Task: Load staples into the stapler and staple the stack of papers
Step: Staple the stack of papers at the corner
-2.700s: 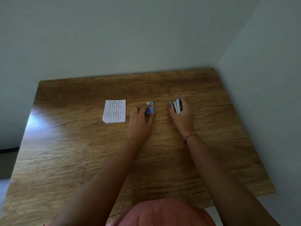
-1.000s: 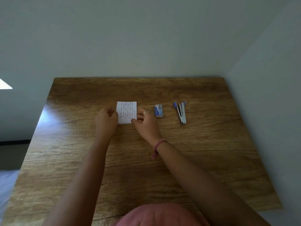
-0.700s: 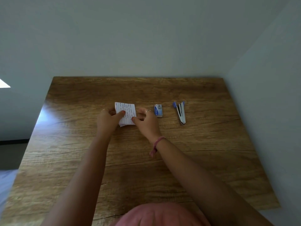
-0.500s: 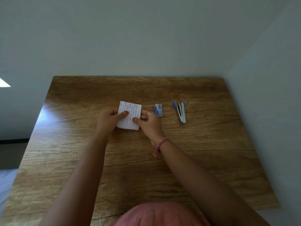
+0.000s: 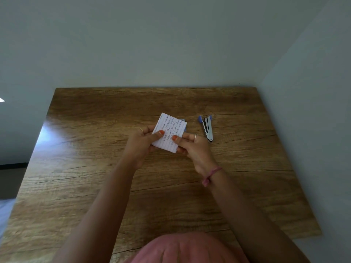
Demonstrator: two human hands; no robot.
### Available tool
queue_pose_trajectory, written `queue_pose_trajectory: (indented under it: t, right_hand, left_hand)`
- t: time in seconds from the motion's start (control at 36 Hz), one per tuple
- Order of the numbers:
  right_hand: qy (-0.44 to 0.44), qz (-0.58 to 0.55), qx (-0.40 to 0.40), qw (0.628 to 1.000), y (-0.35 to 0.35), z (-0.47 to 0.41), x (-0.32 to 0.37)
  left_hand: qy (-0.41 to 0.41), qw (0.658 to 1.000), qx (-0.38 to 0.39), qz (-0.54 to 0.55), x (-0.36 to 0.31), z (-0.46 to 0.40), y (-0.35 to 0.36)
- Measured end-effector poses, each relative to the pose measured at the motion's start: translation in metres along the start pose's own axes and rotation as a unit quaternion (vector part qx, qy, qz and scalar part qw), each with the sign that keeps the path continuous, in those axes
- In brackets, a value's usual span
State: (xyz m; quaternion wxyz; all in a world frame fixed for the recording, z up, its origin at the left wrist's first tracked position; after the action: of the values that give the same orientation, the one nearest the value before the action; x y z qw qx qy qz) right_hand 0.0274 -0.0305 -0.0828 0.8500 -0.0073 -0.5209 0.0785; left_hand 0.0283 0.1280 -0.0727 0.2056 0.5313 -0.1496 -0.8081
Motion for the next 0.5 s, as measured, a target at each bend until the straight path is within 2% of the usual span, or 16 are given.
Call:
queue_pose_trajectory:
  t: [0.19, 0.31, 0.5]
  right_hand:
    - [-0.006, -0.069, -0.052, 0.996, -0.022, 0.005, -0.001]
    - [-0.023, -0.049, -0.052, 0.997, -0.028, 0.006, 0.005]
    - [-0.046, -0.02, -0.044, 0.998, -0.037, 0.008, 0.012]
  left_hand:
    - [0.04, 0.996, -0.043, 0.069, 0.011, 0.004, 0.014]
    - [0.072, 0.992, -0.071, 0.081, 0.017, 0.008, 0.019]
    - [0.08, 0.993, -0.053, 0.065, 0.017, 0.006, 0.027]
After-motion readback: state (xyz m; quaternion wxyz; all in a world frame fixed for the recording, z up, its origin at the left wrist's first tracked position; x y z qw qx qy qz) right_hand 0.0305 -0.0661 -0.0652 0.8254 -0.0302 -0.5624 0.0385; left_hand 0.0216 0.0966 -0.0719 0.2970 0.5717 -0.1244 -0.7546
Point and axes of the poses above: each hand's wrist, its own z-axis away from the middle knuckle, its own y-axis out of the palm, x = y × z, the point moved 10 cm from there along -z, towards the middle knuckle, and after that the axes turned 13 degrees about z, right-handed, at the moved point
